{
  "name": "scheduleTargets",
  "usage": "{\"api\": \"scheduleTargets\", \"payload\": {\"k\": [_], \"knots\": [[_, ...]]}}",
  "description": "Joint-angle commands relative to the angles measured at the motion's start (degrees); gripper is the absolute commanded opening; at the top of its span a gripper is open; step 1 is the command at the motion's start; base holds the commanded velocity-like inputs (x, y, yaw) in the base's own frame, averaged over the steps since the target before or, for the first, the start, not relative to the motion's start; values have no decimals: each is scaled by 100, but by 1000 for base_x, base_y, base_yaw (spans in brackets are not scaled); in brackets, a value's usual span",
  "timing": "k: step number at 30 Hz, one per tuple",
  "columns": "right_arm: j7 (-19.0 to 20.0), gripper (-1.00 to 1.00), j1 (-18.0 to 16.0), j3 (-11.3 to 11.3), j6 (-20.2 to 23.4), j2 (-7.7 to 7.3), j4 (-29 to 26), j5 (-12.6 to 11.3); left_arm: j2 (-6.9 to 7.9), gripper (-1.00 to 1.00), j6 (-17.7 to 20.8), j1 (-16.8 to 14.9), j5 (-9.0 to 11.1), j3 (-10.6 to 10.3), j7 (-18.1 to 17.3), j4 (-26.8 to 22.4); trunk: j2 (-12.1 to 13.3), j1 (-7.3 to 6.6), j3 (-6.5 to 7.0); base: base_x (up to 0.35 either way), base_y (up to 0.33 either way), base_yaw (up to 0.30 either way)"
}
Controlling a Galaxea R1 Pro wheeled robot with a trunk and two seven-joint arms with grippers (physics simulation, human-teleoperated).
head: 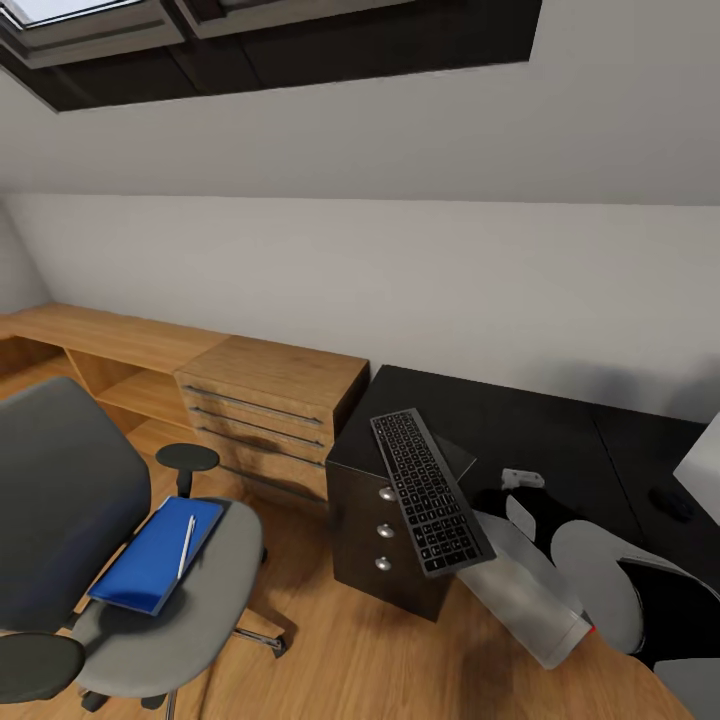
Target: In the bedroom, organize the workspace by keeping the computer under the desk, ensuring the monitor is on the desk, placing the keyboard on the desk next to the monitor, placing the mouse on the desk next to the keyboard, moving the folder from the swivel chair onto the desk next to the mouse, stacking the notebook on top of the folder with the pen on top of the notebook, and positioning the swivel chair next to the desk.
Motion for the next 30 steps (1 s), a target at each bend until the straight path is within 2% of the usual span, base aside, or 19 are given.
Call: {"api": "scheduleTargets", "payload": {"k": [1, 2, 4, 5, 10, 18, 22, 23, 24, 25, 30], "knots": [[7, 100, -2, -60, -117, -240, -45, -243, 4, 100, -22, -3, 16, -45, 43, 8, -3, 0, -6, 0, 0, 0], [30, 100, -2, -63, -240, -291, -50, -395, 4, 100, -22, -3, 16, -45, 43, 9, -3, 0, -6, 0, 0, 0], [66, 100, -2, -64, -396, -323, -54, -543, 4, 100, -22, -3, 15, -45, 42, 9, -3, 0, -6, 0, 0, 0], [195, 100, -2, -61, -819, -368, -50, -786, 6, 100, -22, -3, 20, -45, 41, 10, -3, 0, -6, -7, 0, 0], [288, 100, 3, -61, -1183, -402, -32, -879, 4, 100, -22, -3, 22, -45, 41, 10, -3, 0, -6, -80, 16, 0], [326, 100, 22, -66, -1346, -449, -25, -1051, 4, 100, -22, -5, 23, -45, 41, 10, -3, 0, -6, -198, 167, 0], [325, 100, 26, -67, -1364, -496, -23, -1484, 4, 100, -22, -4, 23, -45, 41, 10, -3, 0, -6, -107, 203, 0], [319, 100, 28, -67, -1367, -507, -20, -1742, 4, 100, -22, -4, 23, -45, 41, 10, -3, 0, -6, -47, 106, 0], [316, 100, 29, -67, -1368, -512, -19, -1855, 4, 100, -22, -4, 23, -45, 41, 10, -3, 0, -6, -38, 84, 0], [309, 100, 37, -67, -1370, -522, -12, -2198, 4, 100, -22, -3, 23, -45, 41, 10, -3, 0, -6, -16, 35, 0], [306, 100, 78, -67, -1375, -531, -8, -2389, 4, 100, -22, -3, 23, -48, 41, 10, -3, 0, -7, -8, 18, 0]]}}
